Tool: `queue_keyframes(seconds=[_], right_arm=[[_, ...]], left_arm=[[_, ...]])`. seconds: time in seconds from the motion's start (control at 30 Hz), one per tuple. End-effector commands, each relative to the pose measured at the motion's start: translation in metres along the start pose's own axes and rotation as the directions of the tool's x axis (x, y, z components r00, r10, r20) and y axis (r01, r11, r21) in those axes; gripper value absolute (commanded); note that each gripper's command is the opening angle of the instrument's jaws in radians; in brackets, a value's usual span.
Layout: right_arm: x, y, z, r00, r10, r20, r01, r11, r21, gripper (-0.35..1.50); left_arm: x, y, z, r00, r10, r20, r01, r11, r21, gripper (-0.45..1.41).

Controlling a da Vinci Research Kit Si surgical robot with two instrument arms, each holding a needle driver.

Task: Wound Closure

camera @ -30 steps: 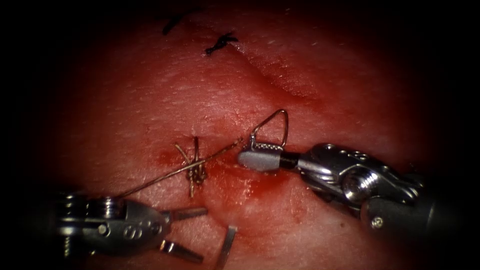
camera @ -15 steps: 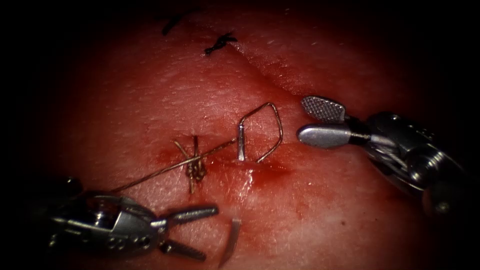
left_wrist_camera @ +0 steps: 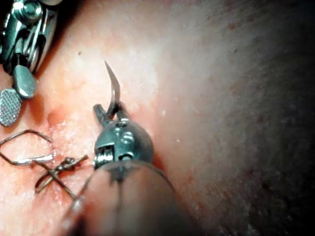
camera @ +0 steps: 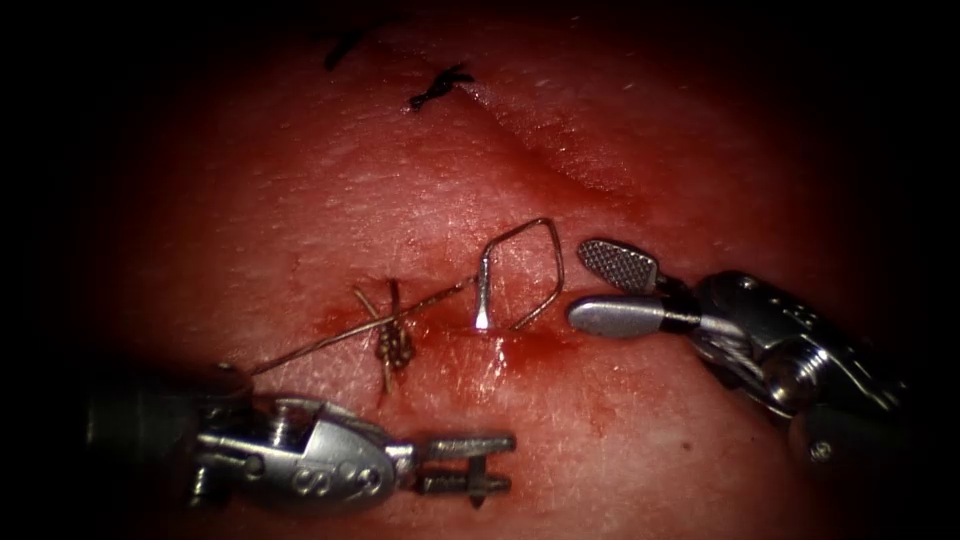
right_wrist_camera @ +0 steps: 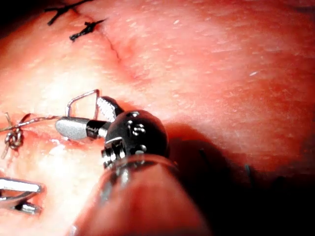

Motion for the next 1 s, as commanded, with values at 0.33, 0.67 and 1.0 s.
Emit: queue_keyframes(seconds=[0.33,0.67,1.0], right_arm=[[-0.0003,-0.0002,-0.0005,1.000,0.013,-0.011,-0.013,1.000,-0.004,0.20],[-0.0007,-0.0008,-0.0005,0.999,0.037,-0.022,-0.037,0.999,-0.001,0.07],[-0.0014,-0.0010,-0.0004,0.998,0.055,-0.012,-0.055,0.998,0.029,-0.05]], left_arm=[[-0.0039,0.0010,-0.0012,0.865,-0.460,0.198,0.462,0.886,0.043,-0.45],[-0.0095,-0.0013,-0.0027,0.612,-0.756,0.231,0.701,0.654,0.284,-0.45],[-0.0197,-0.0023,-0.0079,0.715,-0.616,0.332,0.512,0.784,0.352,-0.45]])
